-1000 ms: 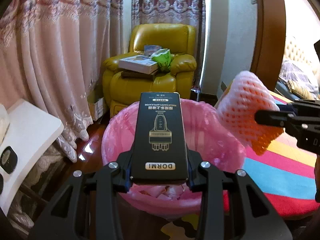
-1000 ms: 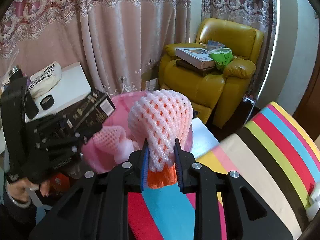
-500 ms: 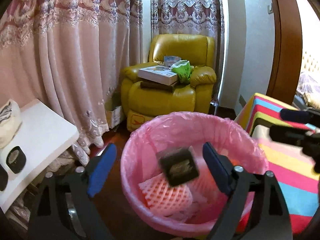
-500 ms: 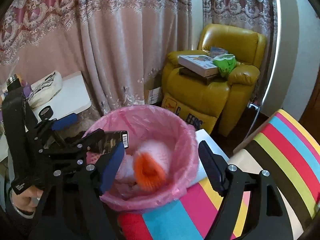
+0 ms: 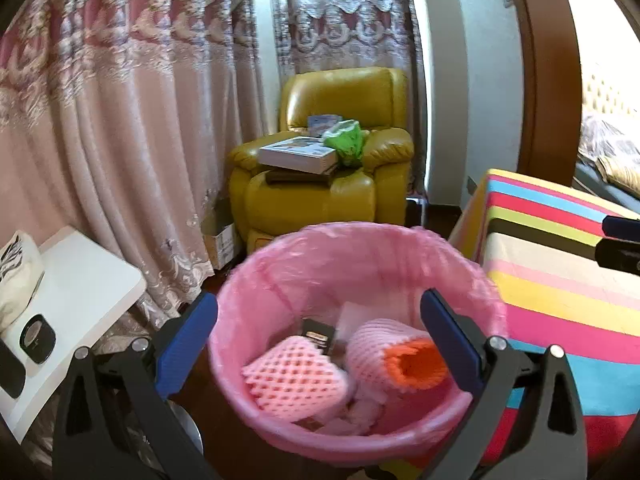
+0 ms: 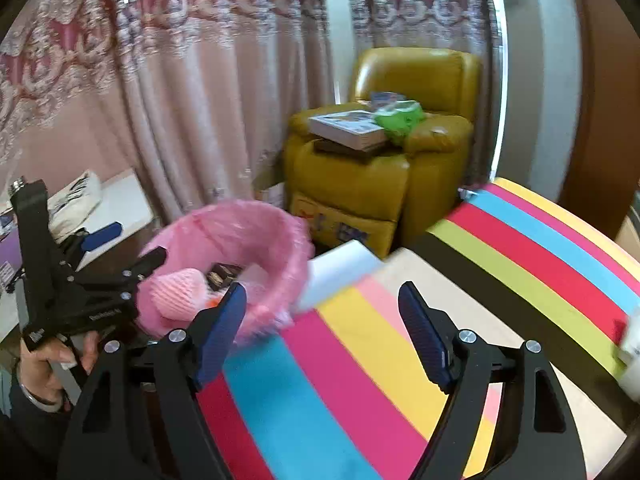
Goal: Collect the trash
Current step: 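Move both tools back over the table, then grasp the white paper cup with the right tool while the left tool grasps the L-shaped foam block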
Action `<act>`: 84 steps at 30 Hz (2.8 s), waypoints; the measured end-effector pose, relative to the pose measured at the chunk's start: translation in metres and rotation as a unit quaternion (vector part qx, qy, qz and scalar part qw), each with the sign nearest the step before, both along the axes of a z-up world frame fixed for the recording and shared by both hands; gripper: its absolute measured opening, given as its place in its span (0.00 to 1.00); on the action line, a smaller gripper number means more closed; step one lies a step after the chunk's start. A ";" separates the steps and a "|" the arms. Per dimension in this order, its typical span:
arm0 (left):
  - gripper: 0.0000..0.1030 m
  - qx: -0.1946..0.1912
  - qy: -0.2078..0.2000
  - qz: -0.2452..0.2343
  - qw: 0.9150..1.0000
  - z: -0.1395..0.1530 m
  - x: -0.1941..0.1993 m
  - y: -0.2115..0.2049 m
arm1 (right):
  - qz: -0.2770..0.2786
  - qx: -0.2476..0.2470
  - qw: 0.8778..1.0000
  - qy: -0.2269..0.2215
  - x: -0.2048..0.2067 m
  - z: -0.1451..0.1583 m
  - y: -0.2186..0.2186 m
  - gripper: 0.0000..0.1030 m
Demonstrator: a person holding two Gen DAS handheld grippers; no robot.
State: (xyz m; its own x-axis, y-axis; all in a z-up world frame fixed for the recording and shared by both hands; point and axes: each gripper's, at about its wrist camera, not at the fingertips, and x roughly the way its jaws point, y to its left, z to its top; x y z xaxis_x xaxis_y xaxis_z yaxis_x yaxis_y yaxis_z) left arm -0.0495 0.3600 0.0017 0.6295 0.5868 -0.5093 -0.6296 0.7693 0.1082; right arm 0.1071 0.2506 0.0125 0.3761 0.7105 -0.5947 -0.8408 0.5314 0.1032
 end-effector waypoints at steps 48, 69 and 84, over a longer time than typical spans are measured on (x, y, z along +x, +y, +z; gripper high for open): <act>0.95 -0.111 0.131 -0.292 0.941 -0.064 0.248 -0.293 | -0.329 -0.110 0.938 0.026 0.158 -0.060 -0.317 0.77; 0.95 -0.138 0.134 -0.319 0.928 -0.062 0.312 -0.351 | -0.352 -0.097 0.931 -0.017 0.137 -0.042 -0.354 0.49; 0.58 -0.125 0.126 -0.359 0.916 -0.054 0.385 -0.417 | -0.394 -0.073 0.916 0.006 0.112 -0.059 -0.399 0.49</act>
